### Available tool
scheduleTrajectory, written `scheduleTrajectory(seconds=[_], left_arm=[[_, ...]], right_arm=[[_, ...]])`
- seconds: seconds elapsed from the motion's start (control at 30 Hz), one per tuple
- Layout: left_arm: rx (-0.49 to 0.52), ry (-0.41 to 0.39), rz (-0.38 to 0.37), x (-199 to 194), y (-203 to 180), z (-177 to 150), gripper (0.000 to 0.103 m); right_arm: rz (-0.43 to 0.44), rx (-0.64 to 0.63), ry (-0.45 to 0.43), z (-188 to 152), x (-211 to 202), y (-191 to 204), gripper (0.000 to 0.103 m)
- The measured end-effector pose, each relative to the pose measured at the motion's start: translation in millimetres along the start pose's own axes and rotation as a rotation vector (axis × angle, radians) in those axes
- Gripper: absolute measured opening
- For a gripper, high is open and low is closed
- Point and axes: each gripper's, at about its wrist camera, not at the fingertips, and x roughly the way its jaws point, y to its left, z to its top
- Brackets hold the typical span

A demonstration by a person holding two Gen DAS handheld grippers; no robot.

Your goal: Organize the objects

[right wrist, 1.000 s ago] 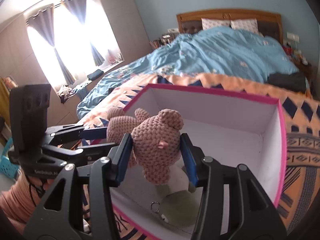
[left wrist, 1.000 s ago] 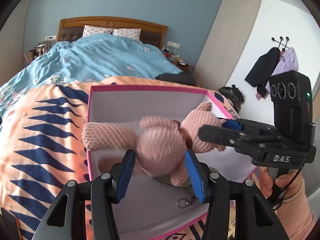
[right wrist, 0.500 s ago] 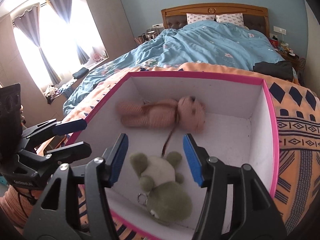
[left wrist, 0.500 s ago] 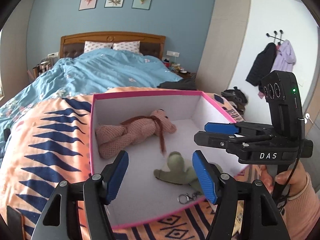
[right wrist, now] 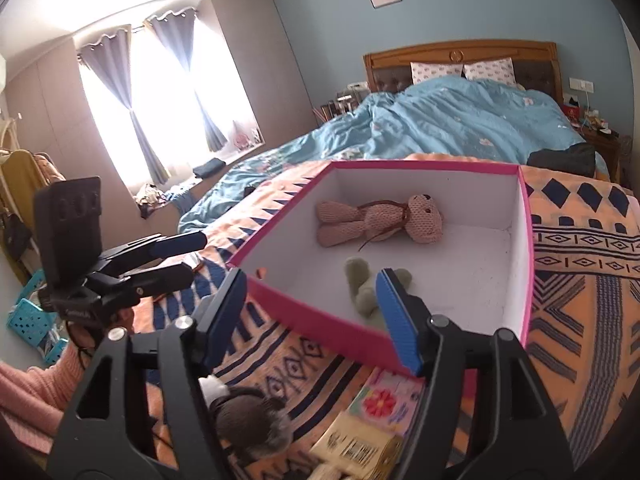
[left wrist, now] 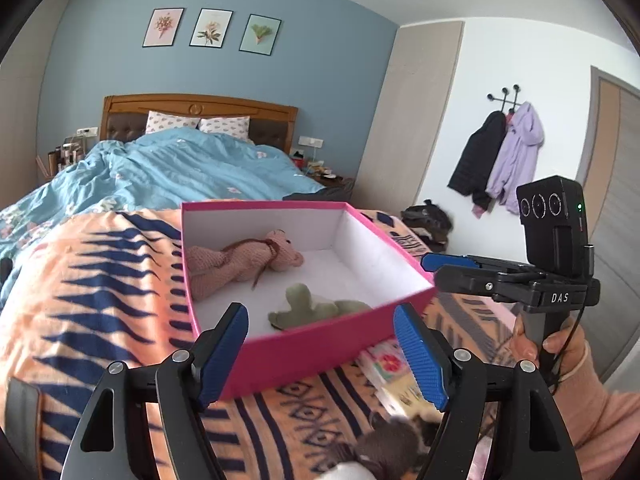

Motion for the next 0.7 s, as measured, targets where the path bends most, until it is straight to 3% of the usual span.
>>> scheduleTrajectory(seconds=[0.2, 0.47, 0.7], left_arm=[[-0.028, 0.048, 0.016, -5, 0, -35, 0.077], [-0.112, 0.109, 0.011, -6, 8, -73, 0.077], [-0.111, 0.135, 0.045, -8, -2, -93, 0.077]], right_arm=[[0.03, 0.007, 0.022, -31, -13, 16, 0.071], [0.032, 0.038, 0.145, -76, 10, 24, 0.071], [0.028, 0.065, 0.192, -96, 25, 30, 0.071]])
